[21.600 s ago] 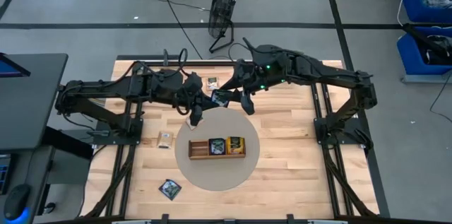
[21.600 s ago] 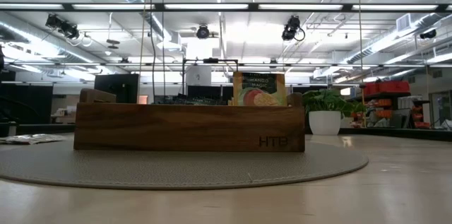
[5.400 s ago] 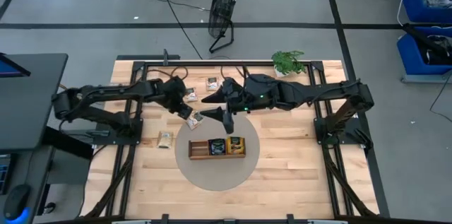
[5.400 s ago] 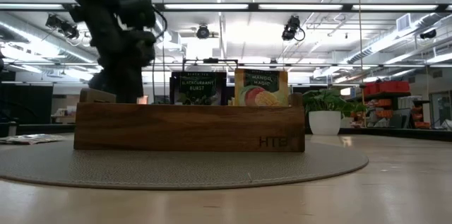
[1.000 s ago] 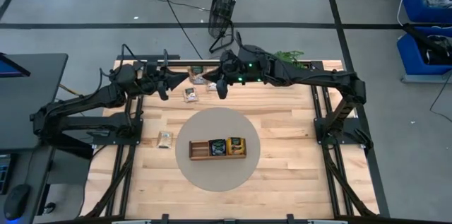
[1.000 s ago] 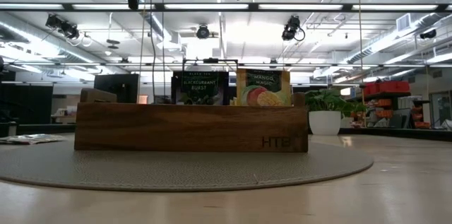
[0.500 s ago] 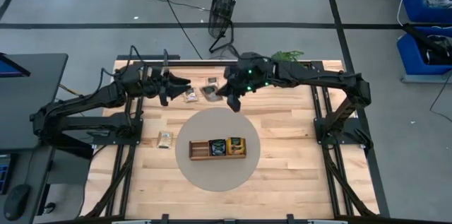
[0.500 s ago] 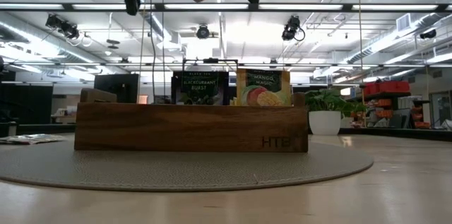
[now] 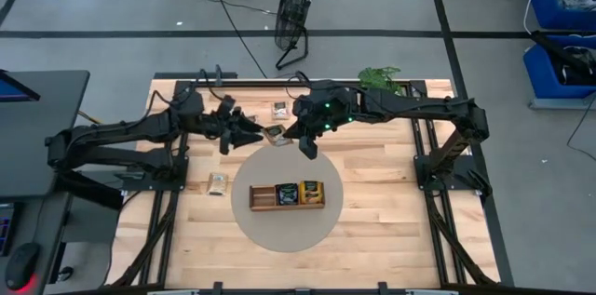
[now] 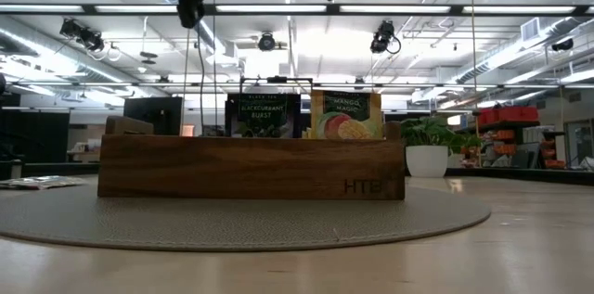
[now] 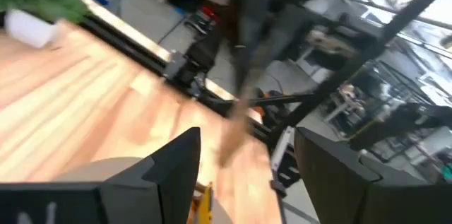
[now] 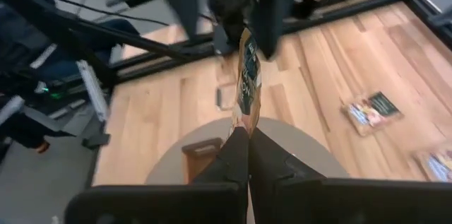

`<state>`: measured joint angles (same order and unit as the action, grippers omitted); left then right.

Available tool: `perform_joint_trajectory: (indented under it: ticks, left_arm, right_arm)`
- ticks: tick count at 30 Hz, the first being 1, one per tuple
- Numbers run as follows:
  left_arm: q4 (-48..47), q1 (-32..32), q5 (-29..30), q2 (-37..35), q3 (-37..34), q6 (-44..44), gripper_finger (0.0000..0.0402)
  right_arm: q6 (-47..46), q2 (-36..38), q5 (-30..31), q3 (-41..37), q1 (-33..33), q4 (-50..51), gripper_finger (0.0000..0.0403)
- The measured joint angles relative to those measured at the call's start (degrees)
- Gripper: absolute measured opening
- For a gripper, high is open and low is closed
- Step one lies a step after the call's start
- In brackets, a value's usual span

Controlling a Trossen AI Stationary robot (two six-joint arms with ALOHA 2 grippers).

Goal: Pick & Place Tea
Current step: Put the brown tea bag into the left section of the wooden organizer

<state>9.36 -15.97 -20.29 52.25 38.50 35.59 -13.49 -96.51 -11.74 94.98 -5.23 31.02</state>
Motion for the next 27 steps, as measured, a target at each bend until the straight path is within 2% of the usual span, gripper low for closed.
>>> perform_joint_trajectory:
  ticks: [7, 13, 16, 20, 26, 27]
  left_arm:
    - [1.1, 1.4, 0.1, 1.4, 0.0, 0.2, 0.0223]
    - [1.4, 2.2, 0.2, 2.8, 0.0, 0.5, 0.022]
    - [1.8, 2.8, 0.2, 4.1, 0.4, 1.9, 0.0206]
    - [3.4, 2.6, 0.8, 5.8, 1.2, 3.5, 0.0154]
    - [3.5, 2.7, -0.4, 6.0, 2.1, 2.6, 0.0022]
    - [3.5, 2.7, -0.7, 6.0, 2.2, 2.7, 0.0013]
  right_arm:
    - [-0.2, 0.0, -1.9, 0.0, 0.2, 3.9, 0.0]
    - [-1.8, -0.2, -2.8, 0.0, 0.9, 0.0, 0.0]
    - [-2.3, -0.9, -3.9, 0.0, 0.9, -0.7, 0.0]
    - [-2.6, -1.5, -4.1, 0.0, 0.8, -0.6, 0.0]
    - [-2.3, -1.5, -2.3, 0.0, 0.5, -1.1, 0.0]
    - [-2.3, -1.5, -2.5, 0.0, 0.4, -1.1, 0.0]
